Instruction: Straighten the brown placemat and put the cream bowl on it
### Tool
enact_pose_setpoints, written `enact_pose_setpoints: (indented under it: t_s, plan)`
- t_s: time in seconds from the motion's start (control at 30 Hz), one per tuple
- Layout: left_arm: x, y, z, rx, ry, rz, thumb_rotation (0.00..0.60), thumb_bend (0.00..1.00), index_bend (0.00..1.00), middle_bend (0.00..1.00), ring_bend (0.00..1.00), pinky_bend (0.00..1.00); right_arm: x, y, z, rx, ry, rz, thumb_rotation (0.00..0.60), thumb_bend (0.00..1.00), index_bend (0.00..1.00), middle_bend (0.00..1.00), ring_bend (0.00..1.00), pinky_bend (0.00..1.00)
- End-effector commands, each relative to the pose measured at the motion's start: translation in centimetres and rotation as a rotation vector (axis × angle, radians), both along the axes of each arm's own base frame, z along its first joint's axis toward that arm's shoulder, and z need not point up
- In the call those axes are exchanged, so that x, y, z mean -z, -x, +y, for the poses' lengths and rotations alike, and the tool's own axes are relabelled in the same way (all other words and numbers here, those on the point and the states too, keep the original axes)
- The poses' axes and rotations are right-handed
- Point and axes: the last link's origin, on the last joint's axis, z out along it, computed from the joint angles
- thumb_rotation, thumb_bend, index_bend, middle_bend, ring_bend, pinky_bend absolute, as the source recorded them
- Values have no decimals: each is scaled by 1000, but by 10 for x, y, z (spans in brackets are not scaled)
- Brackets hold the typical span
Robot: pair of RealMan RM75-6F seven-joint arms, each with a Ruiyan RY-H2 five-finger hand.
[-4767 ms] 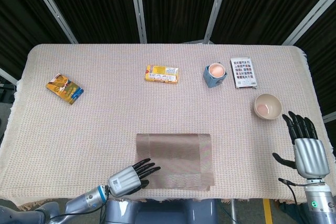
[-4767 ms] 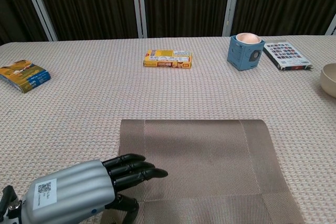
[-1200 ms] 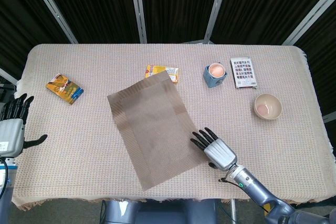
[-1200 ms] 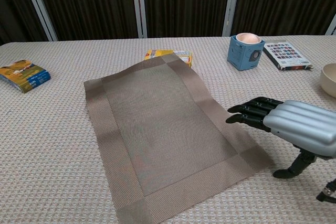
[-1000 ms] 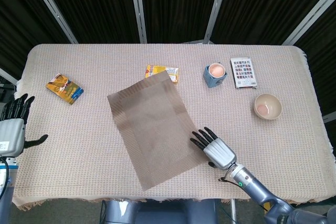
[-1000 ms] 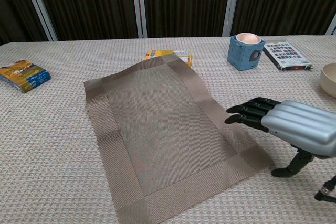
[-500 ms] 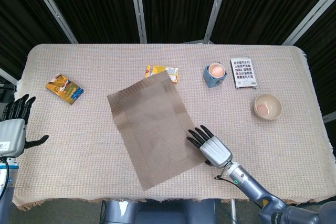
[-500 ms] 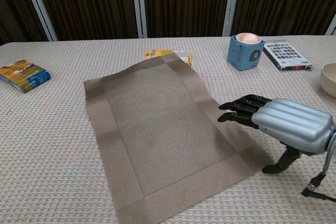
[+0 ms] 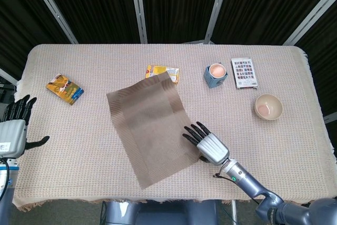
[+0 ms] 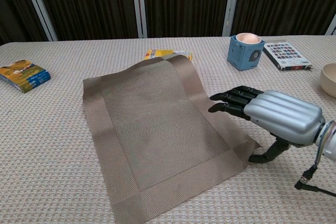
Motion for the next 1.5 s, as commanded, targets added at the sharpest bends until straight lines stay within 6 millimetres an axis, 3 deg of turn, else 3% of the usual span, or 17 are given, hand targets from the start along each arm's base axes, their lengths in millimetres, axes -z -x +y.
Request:
enact_pose_setpoints:
  t_s: [0.03, 0.33, 0.83, 1.23, 1.5]
  plan:
    - [0, 0, 0, 0, 0, -1, 600, 0, 0, 0, 0, 0, 3, 2, 0, -9, -9, 11, 600, 164, 105, 0, 0, 0]
    - [0, 1, 0, 0, 6, -1, 600, 0, 0, 0, 0, 0, 8, 7, -2, -13, -18, 25, 600, 240, 161, 5, 0, 0]
    - [3, 1, 0, 6, 17, 4, 600, 0, 0, 0, 0, 0, 11, 10, -3, 10, -22, -15, 600, 396, 726, 65, 0, 0]
    - [5, 0, -1, 6, 24, 7, 600, 0, 0, 0, 0, 0, -3, 12, 7, -29, -15, -76, 600, 394, 738, 93, 0, 0]
    - [6, -3, -5, 14, 26, 1, 600, 0, 0, 0, 0, 0, -60, 38, 41, -167, -11, -72, 600, 393, 743, 119, 0, 0]
